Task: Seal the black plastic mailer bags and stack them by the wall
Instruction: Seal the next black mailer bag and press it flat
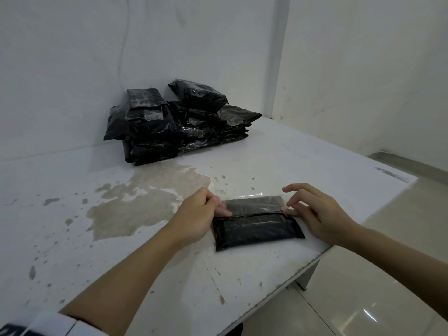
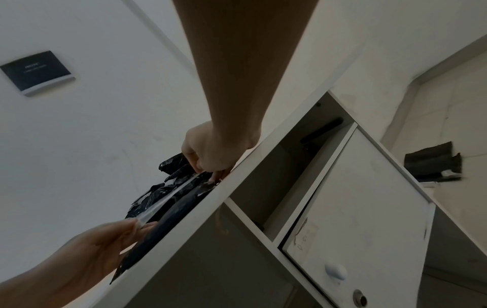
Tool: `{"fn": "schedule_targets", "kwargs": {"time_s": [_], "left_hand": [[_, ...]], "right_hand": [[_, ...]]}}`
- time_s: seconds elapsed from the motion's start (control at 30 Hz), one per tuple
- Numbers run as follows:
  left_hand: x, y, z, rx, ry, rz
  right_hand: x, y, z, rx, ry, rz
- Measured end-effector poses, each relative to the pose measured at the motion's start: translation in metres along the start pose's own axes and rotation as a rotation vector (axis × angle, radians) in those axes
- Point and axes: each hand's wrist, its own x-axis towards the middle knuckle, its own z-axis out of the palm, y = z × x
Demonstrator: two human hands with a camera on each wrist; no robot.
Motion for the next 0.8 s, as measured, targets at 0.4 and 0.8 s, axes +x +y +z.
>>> {"fn": "schedule_targets", "kwargs": {"time_s": [0.4,0.8], "left_hand": [[0.001,0.006,0.006,0.163,0.055,-0.023],[0.013,0.010,0.005,0.357,0.020,-0.013]], "right_hand": [[-0.002,0.005,-0.001,-0.091,-0.089,-0.010],[-0.001,0.004,-0.001,-0.113,-0.108,0.003]]}}
